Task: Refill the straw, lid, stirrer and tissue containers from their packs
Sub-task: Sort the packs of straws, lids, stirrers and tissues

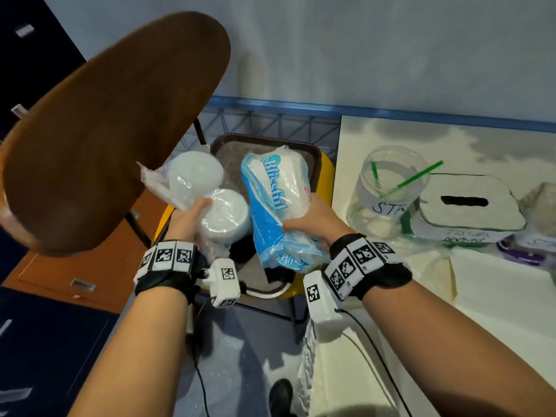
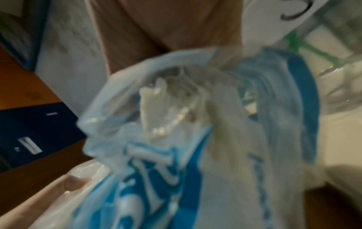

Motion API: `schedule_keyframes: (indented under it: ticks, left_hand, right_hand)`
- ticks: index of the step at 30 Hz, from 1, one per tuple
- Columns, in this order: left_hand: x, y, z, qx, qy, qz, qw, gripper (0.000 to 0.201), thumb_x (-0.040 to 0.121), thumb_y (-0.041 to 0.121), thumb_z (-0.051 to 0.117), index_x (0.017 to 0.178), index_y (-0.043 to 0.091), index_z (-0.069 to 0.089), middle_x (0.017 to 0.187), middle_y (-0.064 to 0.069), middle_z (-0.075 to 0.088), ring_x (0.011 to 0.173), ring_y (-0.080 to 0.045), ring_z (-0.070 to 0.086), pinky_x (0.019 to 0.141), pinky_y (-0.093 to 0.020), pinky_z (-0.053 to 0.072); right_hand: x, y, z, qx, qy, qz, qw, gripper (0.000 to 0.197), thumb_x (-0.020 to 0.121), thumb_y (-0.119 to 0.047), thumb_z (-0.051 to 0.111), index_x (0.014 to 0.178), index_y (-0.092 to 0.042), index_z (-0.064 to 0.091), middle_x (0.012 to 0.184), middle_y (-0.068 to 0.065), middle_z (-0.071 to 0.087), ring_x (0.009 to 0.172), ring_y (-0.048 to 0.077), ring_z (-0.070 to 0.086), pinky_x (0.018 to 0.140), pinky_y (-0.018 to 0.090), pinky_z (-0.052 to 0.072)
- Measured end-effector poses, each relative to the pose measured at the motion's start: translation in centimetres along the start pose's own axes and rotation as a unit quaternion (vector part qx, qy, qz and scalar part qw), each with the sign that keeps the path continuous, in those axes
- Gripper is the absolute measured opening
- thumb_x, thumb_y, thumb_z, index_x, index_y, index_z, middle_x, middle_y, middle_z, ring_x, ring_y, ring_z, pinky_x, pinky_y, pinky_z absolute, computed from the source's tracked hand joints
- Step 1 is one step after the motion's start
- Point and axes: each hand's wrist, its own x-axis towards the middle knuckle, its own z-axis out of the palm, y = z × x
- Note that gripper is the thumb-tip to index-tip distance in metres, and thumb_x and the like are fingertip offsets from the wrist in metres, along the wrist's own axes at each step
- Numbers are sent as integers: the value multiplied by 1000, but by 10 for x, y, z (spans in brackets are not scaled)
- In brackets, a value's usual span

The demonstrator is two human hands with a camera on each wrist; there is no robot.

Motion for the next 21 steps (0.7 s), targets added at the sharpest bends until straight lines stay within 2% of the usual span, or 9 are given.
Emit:
schedule_keyframes:
  ticks: [3,6,9,11,14,16,18,19,21]
  left_hand:
    - [-56,-11,-1,2,-10,24,1000,43,88,17,58,129,4,50,122,-16,60,110,-34,59,92,-39,49]
    - [-105,-25,13,18,-43,55,997,42,89,8,53,130,3,47,116,-13,60,90,-20,61,63,-20,51]
    - [-147,-41,38,20,-96,76,992,41,89,2,50,130,1,47,112,-11,60,82,-12,60,53,-11,50]
    - [-171,-52,59,14,-130,85,988,43,87,1,51,130,3,46,117,-12,61,90,-16,62,59,-14,52]
    - [-198,-69,98,-4,-186,98,978,54,84,4,59,135,11,42,126,-12,59,111,-24,60,77,-25,52]
    - [-217,-77,128,-17,-228,116,966,64,79,10,69,137,13,41,127,-9,60,114,-22,60,84,-28,54]
    - [-238,-82,159,-13,-271,135,953,73,71,16,74,136,13,42,127,-7,61,114,-20,60,86,-27,54]
    - [-247,-84,174,-8,-288,142,947,75,68,17,75,136,13,43,126,-7,61,113,-20,61,86,-27,55]
    - [-261,-91,203,3,-307,141,941,81,62,21,79,134,14,43,126,-6,61,112,-19,61,88,-30,54]
  right_hand:
    - [-43,11,-22,3,-30,-26,999,78,64,-13,80,129,-14,38,114,2,54,107,21,54,88,34,47]
    - [-88,29,-48,1,-41,-48,998,80,63,-13,81,131,-16,38,116,2,56,107,20,55,91,35,48]
    - [-132,54,-83,3,-33,-47,998,78,64,-12,80,130,-17,39,115,1,57,104,19,56,86,31,48]
    - [-160,73,-110,7,-22,-44,999,79,62,-12,80,130,-17,40,117,3,58,106,21,57,91,38,50]
    - [-197,103,-155,2,10,-42,999,78,62,-10,79,130,-18,40,118,4,58,106,23,57,94,44,49]
    - [-220,122,-186,5,37,-44,998,74,64,-8,78,127,-19,41,118,4,58,107,23,56,94,43,48]
    - [-240,141,-214,14,54,-42,998,70,63,-9,79,121,-24,41,116,0,57,107,21,56,94,39,48]
    - [-250,149,-226,22,55,-42,997,73,60,-13,81,121,-23,40,117,-1,57,109,20,56,96,39,47]
    - [-267,165,-247,46,49,-45,997,95,48,-28,85,130,-21,38,123,-2,58,113,18,57,98,42,47]
